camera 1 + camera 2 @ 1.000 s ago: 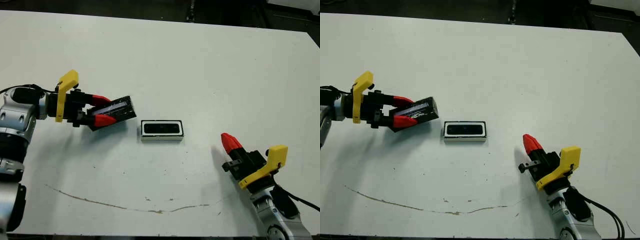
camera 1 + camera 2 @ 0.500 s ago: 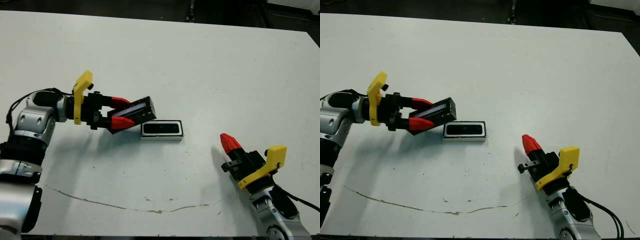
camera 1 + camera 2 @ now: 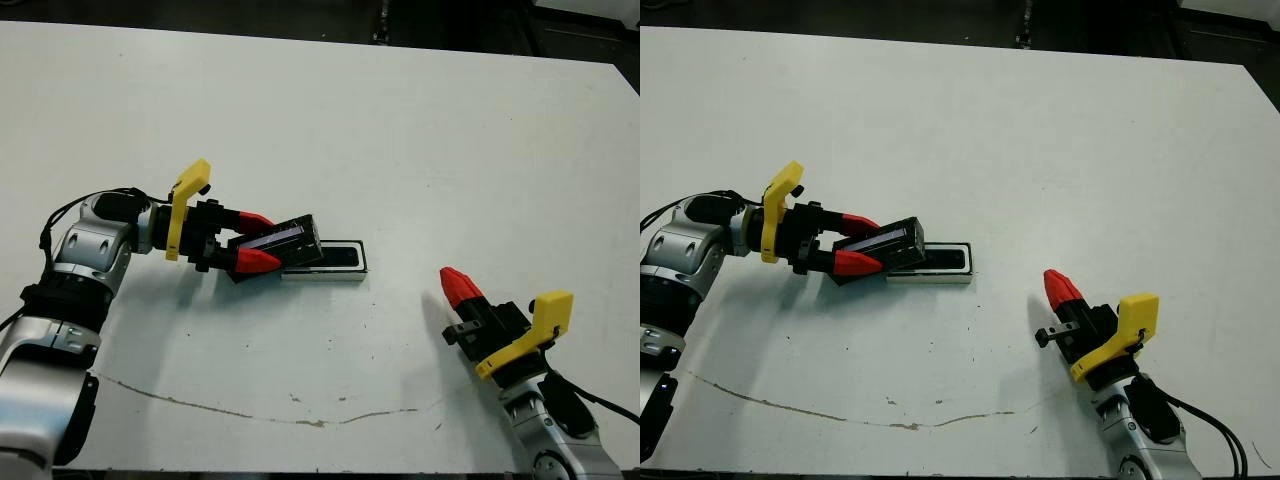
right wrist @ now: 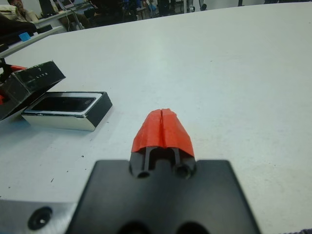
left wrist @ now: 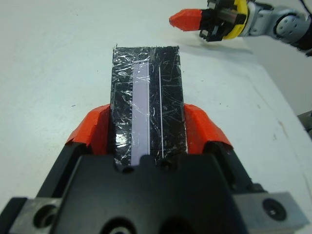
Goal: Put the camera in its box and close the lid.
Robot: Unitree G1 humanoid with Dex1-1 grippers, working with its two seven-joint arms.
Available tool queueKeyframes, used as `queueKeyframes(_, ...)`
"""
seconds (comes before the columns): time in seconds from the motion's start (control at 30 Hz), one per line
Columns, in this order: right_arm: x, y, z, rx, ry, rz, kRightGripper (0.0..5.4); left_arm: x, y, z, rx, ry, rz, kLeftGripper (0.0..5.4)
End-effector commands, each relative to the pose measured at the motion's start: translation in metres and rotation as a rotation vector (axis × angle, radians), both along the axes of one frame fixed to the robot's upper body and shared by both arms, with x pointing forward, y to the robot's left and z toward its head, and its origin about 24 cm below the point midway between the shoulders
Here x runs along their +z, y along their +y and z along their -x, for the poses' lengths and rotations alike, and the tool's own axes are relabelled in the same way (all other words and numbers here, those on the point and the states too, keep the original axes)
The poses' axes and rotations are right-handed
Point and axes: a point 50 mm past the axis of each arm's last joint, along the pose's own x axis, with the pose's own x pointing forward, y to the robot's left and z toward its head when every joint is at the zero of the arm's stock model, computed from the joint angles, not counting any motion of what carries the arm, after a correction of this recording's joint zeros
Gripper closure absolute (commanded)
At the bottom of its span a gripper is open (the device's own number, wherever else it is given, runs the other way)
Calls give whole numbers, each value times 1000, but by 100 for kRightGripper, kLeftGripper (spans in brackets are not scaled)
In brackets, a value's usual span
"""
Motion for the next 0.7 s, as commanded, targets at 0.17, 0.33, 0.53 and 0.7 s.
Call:
queueKeyframes(0.17,-2,-4,2,-10,16,6,540,-15,-11,5,-36,39,-1,224)
queueKeyframes(0.33,-2,-4,2,-15,17,7,540,-17,-24,6,-62,23,18,224)
queueKeyframes(0.53,-1,-5,2,-23,11,10,540,-20,-32,7,-78,42,29,224)
queueKeyframes(0.7,-1,-5,1,-21,8,7,540,-23,-36,8,-90,39,29,224)
